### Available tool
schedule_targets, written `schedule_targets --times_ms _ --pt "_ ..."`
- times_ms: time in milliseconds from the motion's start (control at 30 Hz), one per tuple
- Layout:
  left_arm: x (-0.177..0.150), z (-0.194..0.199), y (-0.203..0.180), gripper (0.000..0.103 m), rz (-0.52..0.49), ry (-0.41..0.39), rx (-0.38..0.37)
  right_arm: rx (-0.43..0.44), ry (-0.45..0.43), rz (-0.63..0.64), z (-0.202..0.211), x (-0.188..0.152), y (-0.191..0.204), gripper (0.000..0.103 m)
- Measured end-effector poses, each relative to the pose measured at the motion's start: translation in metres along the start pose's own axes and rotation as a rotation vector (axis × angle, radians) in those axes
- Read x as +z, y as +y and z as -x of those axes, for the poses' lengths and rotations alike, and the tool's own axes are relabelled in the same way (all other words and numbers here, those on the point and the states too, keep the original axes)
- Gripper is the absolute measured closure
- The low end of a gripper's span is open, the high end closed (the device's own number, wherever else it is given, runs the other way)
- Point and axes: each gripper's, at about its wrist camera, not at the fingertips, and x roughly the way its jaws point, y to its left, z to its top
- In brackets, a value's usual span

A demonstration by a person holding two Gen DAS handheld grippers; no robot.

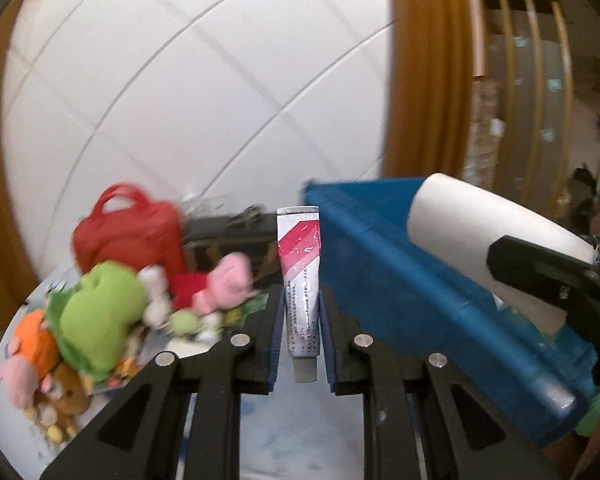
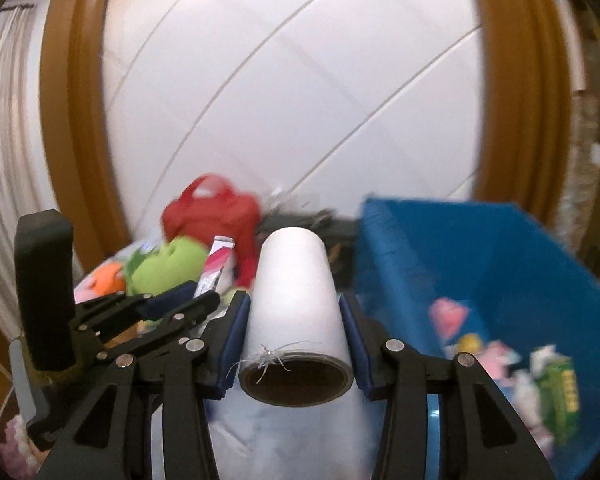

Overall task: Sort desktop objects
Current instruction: 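Carry the tube and white roll over the blue crate with both tools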

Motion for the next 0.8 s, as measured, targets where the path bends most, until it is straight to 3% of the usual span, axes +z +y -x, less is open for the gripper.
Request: schedule_targets --times_ms 67,133,300,533,800 --pt "0.009 0.001 -0.036 0.086 -0.022 -0.014 -0.033 -0.077 -0.044 -0.025 0.034 0.0 -0.044 0.058" --pt "0.013 -0.002 -0.07 0.086 -0.049 -0.013 -0.047 -0.096 -0.052 -0.037 0.042 -0.001 -0.061 0.058" --pt "0.015 -0.012 -0.144 0.086 -0.075 0.034 -0.098 -0.202 -0.043 -0.092 0.072 -0.02 -0.162 0.058" --pt "0.005 -0.007 -0.233 0.086 -0.105 0.08 -0.073 -0.206 0.026 -0.112 0.068 -0.057 -0.251 0.058" --pt "-0.008 -0.034 -0.296 0.086 -0.122 0.2 -0.073 -0.212 0.108 -0.102 0.047 -0.084 -0.308 0.058"
